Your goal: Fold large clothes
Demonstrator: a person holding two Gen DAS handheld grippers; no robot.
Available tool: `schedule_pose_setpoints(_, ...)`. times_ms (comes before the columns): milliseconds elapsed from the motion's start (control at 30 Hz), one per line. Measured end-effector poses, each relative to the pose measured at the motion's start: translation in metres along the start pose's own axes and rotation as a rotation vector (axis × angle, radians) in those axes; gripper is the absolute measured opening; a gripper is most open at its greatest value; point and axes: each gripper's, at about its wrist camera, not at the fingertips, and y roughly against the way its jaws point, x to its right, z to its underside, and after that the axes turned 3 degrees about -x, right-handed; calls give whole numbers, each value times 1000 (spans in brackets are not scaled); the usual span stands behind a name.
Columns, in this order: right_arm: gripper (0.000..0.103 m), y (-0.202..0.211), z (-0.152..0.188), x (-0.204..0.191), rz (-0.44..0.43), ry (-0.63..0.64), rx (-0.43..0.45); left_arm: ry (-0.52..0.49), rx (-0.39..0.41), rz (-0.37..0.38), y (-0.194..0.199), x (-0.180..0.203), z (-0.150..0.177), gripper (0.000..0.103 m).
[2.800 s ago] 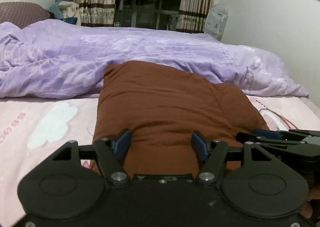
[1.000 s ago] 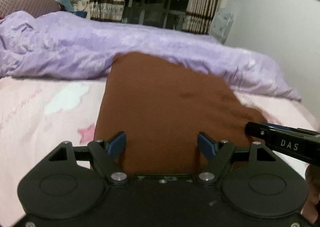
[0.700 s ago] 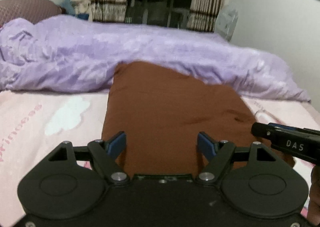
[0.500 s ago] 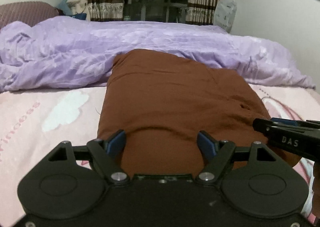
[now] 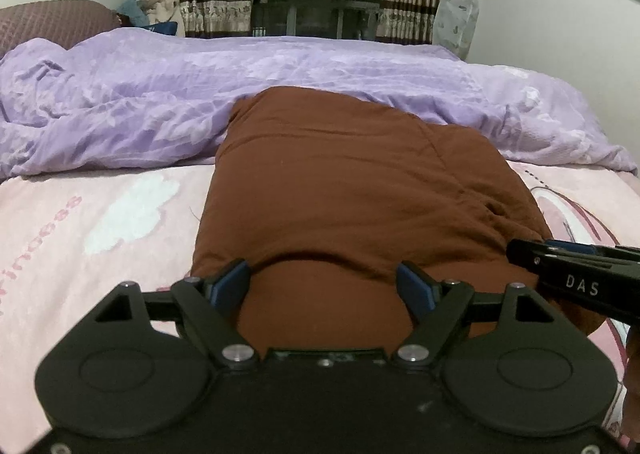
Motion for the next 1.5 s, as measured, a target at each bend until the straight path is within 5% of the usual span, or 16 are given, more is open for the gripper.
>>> schedule_pose_setpoints(367,45,-9,-50,0,-91,-28,53,61,33,-7,-14,-23,-55,80)
schedule_pose_setpoints(500,44,-38,-43,-8,-59,0,-33,55,-2,14,-32,-22,-52,80)
schedule_pose_setpoints(867,44,-45,-27,-17,-25,47,-24,10,9,-10,-43,-9,-42,89)
schedule_pose_setpoints(1200,44,6,-32,-13,-36,42,19,-24,65,-20,20,-7,-39,90)
schedule_pose_setpoints(1500,45,62,-3,-6,-48,25,84,60,101,19,66,-7,21,90)
